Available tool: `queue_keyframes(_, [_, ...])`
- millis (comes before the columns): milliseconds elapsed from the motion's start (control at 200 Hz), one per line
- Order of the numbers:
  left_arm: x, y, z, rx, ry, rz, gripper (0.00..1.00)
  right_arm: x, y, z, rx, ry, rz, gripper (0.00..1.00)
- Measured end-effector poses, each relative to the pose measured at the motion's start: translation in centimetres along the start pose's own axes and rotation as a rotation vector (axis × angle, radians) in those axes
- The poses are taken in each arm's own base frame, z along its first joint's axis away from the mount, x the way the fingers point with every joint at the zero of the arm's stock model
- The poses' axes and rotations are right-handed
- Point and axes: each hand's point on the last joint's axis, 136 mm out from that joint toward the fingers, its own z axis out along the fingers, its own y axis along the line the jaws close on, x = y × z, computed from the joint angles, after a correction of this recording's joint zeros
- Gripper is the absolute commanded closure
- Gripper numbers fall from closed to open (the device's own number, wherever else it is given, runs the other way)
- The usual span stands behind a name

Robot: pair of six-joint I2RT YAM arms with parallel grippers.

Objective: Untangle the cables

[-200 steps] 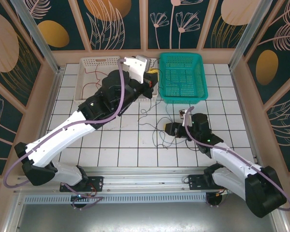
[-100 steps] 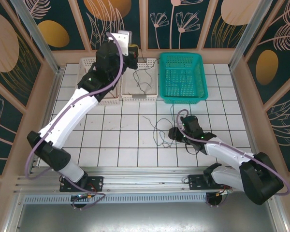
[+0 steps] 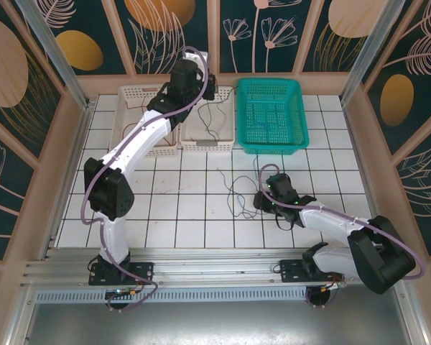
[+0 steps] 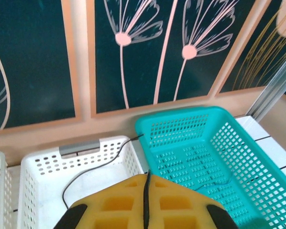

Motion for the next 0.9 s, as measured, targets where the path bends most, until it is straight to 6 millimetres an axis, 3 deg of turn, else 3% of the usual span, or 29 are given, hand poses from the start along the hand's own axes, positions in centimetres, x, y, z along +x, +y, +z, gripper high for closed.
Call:
queue_keyframes(260, [4.3,2.5,4.0,-0.035,0.075,-0.042,1.0,-0.2,-0.2,0.3,0.019,-0.003,0.0,0.57])
queue_keyframes(465, [9.4,3.5,7.8,-0.046,0.163,-0.059,1.0,-0.2,-0.5,0.6,0.041,-0.002,0.0,0.64])
queue_keyframes(641, [13.6,4.0,9.6,-0.044,0.241,-0.077,0.69,-0.4,-0.7,0.9,0.058,-0.004,-0.001,0.69])
queue_keyframes(731, [14.1,4.0,9.7,-0.045,0.254,-0.095,0.55,-0.6,-0.7,1.0,0.065,-0.003,-0.001,0.7])
queue_keyframes(901, [14.1,3.8,9.7,-0.031,0.253,-0.098,0.42,-1.1,-0.6,1.6,0.088,0.0,-0.003,0.82])
